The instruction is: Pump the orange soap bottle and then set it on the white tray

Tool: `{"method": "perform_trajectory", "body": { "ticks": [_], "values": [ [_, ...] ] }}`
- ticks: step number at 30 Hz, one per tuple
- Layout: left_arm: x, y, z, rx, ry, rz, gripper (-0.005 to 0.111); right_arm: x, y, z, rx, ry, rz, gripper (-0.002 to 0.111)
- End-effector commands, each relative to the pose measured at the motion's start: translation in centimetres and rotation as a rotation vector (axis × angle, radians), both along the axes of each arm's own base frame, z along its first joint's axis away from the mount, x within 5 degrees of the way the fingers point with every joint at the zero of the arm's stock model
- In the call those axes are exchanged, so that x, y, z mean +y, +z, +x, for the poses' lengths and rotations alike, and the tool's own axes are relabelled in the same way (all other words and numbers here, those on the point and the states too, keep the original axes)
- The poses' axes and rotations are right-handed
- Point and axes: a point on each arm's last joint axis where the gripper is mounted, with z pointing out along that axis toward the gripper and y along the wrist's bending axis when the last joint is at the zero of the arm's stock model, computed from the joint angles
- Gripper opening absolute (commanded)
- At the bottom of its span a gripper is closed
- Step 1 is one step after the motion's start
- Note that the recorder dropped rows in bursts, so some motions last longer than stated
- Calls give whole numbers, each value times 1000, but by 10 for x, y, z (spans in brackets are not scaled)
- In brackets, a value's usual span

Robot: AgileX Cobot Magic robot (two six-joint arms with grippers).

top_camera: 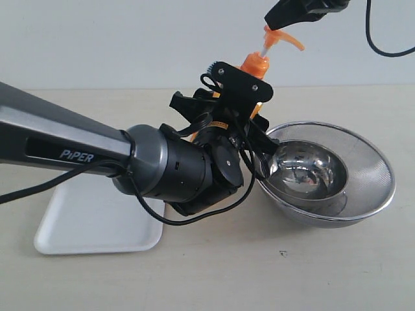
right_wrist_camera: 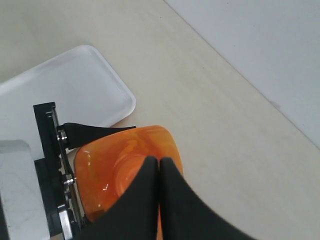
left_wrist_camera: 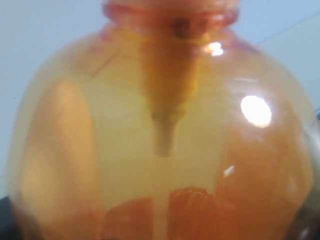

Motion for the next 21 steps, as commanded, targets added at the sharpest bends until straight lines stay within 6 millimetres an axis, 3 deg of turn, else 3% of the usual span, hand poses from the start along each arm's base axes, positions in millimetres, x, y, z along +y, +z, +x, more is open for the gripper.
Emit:
{"method": "perform_trajectory", "body": {
  "ticks": [1, 21],
  "values": [
    [-6, 14, -2, -56, -32, -8, 5, 4, -27, -3, 127, 70, -78, 0],
    [-6, 14, -2, -56, -32, -8, 5, 3, -27, -3, 131, 72, -85, 0]
  ]
}}
